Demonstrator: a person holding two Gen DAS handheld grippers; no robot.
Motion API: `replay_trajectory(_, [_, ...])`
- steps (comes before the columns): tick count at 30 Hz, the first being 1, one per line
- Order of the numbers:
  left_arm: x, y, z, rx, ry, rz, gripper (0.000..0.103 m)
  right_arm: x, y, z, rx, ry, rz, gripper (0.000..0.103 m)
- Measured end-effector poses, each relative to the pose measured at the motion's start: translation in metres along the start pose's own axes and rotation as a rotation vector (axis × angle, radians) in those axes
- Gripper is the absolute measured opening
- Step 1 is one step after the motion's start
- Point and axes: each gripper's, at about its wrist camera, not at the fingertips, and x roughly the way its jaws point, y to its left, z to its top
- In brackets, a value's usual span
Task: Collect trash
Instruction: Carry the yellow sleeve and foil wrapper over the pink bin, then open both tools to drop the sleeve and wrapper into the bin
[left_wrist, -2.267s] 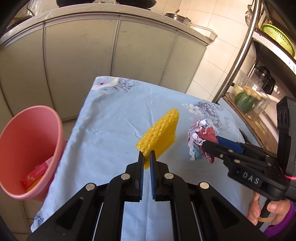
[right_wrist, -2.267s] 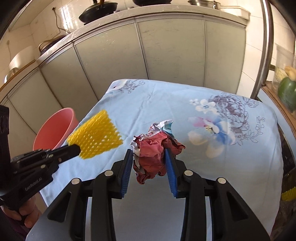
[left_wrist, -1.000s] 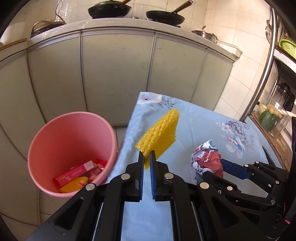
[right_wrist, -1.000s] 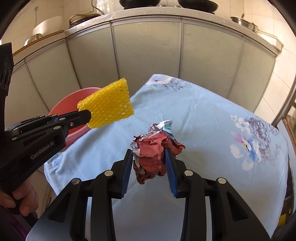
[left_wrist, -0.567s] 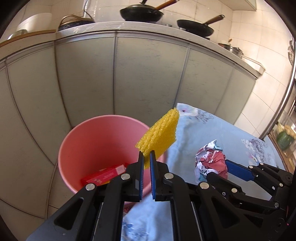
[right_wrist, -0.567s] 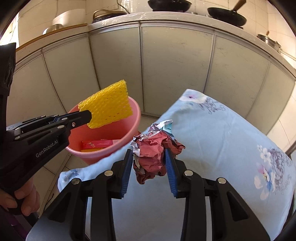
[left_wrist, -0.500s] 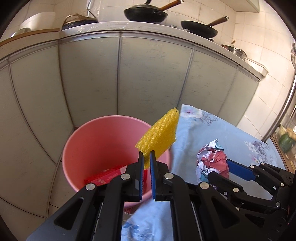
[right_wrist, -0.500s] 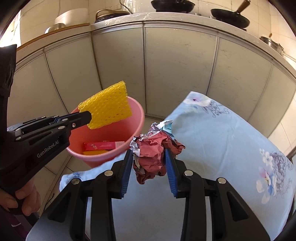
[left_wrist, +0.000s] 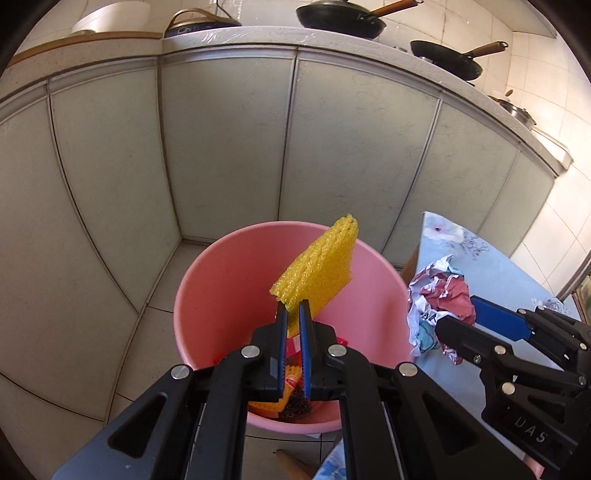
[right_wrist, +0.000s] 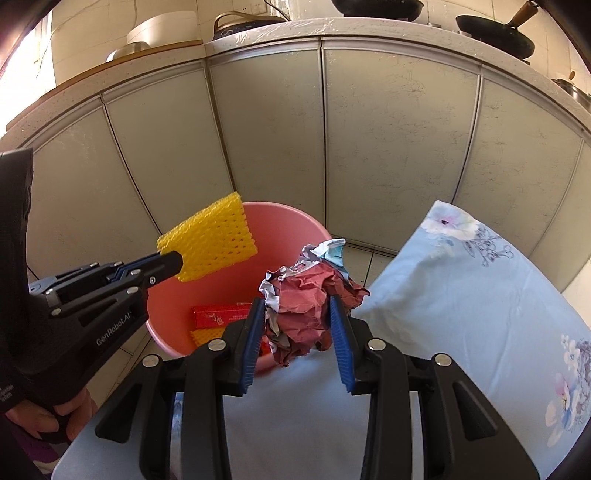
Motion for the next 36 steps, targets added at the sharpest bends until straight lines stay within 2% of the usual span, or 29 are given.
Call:
replay_trajectory(6, [0.015, 0.011, -0.004, -0.017, 0.030, 0.026, 0.006, 0.022, 0.009, 0.010, -0.007, 0.030, 0.037, 0.036])
replay_trajectory(21, [0.046, 0.013, -0.011, -0.018, 0.109, 0.060, 0.006, 0.064, 0.024, 0.013, -0.043, 0.120, 0.047, 0.036])
replay_trajectory(36, [0.057, 0.013, -0.010, -0.025, 0.135, 0.060, 0.006, 0.080, 0.031, 0.021, -0.038, 0.134, 0.032, 0.036])
